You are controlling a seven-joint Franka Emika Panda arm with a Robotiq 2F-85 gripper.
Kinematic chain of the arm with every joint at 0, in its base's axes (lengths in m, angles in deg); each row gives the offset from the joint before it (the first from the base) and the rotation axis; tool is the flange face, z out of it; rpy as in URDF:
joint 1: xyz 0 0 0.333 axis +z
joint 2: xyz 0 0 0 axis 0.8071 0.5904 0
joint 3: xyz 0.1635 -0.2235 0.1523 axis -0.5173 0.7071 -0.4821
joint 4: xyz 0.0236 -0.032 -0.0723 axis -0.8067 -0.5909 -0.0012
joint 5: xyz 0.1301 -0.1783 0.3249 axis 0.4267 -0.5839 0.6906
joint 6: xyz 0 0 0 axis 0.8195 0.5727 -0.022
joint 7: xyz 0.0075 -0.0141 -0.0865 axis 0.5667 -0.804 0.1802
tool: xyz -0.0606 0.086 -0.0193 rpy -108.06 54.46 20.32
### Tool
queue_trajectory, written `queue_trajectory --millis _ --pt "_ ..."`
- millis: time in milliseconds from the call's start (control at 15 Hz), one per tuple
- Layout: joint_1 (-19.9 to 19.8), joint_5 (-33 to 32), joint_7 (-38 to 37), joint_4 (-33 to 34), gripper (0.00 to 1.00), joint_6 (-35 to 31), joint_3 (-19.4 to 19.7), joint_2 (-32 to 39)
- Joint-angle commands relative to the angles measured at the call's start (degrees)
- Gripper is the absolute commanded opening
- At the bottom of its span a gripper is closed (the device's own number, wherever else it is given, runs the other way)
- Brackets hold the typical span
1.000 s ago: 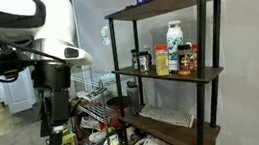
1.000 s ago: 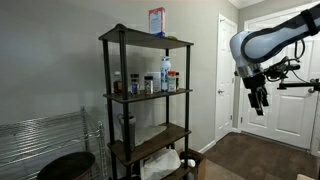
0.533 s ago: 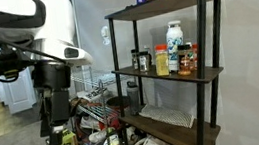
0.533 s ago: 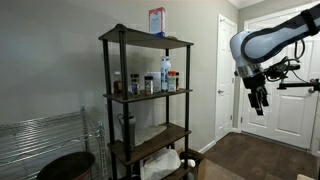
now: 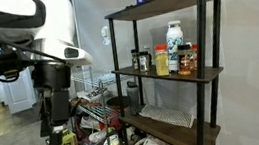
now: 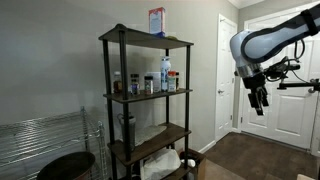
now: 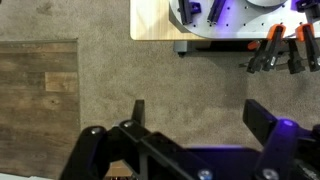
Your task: Pick up the box from the top shelf and place it on the second shelf.
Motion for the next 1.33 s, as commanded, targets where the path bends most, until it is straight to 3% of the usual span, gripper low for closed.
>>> queue_trajectory --millis 0,600,1000,1267 --pt "0.6 -0.2 -0.3 0.1 1.0 0.2 0.5 0.0" --pt "1.5 0.8 -0.7 1.5 1.0 -1.1 0.3 1.4" --pt "4.4 3.4 -1.5 13.1 1.0 -5.5 -0.3 7.1" --pt "4.9 8.5 -3.0 19.1 1.0 -10.9 0.2 9.1"
